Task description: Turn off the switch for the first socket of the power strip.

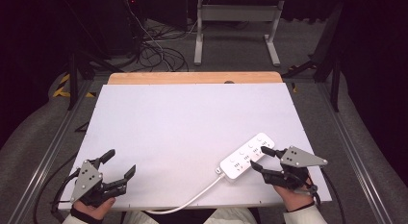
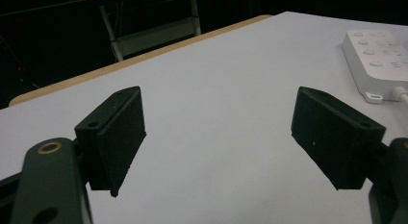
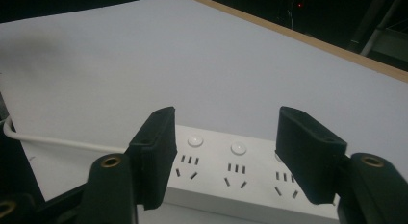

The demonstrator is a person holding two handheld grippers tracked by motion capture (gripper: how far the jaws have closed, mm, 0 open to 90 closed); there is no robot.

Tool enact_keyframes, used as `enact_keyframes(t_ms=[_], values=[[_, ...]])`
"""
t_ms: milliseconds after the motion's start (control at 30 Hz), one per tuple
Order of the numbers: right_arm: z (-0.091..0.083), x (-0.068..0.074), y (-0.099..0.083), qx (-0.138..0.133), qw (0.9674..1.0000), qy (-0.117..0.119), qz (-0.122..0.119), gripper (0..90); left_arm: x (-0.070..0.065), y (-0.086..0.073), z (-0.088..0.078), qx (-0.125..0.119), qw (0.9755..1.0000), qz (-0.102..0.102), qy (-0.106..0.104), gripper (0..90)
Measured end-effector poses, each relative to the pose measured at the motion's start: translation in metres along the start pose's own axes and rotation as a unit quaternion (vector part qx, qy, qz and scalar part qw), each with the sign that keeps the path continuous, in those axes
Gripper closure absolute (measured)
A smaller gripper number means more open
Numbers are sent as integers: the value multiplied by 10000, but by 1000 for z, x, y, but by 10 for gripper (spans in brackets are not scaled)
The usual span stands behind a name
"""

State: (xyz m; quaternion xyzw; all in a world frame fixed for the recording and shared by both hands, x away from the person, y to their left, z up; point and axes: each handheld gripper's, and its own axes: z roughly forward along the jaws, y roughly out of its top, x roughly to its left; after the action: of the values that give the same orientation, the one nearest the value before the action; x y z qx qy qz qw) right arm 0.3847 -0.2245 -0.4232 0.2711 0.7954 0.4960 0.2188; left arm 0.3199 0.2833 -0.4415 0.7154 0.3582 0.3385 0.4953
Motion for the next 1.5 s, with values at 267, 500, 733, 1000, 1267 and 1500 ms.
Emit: enact_keyframes(t_ms=[267,500,733,1000,1267,1500], values=[[15,3,17,121,9999,63,5,483,0,0,-1,-13,10000,-2,-4,202],[28,6,25,188,9997,155,-26,495,0,0,-1,-13,10000,-5,-24,204],[40,9,32,230,9994,255,-60,497,0,0,-1,-14,10000,-6,-32,204],[58,15,38,412,9984,334,-175,513,0,0,-1,-5,10000,11,-45,204],[68,15,39,543,9978,358,-101,592,0,0,-1,-16,10000,-6,-52,204],[69,13,40,669,9973,308,3,900,0,0,-1,-2,10000,27,-55,204]])
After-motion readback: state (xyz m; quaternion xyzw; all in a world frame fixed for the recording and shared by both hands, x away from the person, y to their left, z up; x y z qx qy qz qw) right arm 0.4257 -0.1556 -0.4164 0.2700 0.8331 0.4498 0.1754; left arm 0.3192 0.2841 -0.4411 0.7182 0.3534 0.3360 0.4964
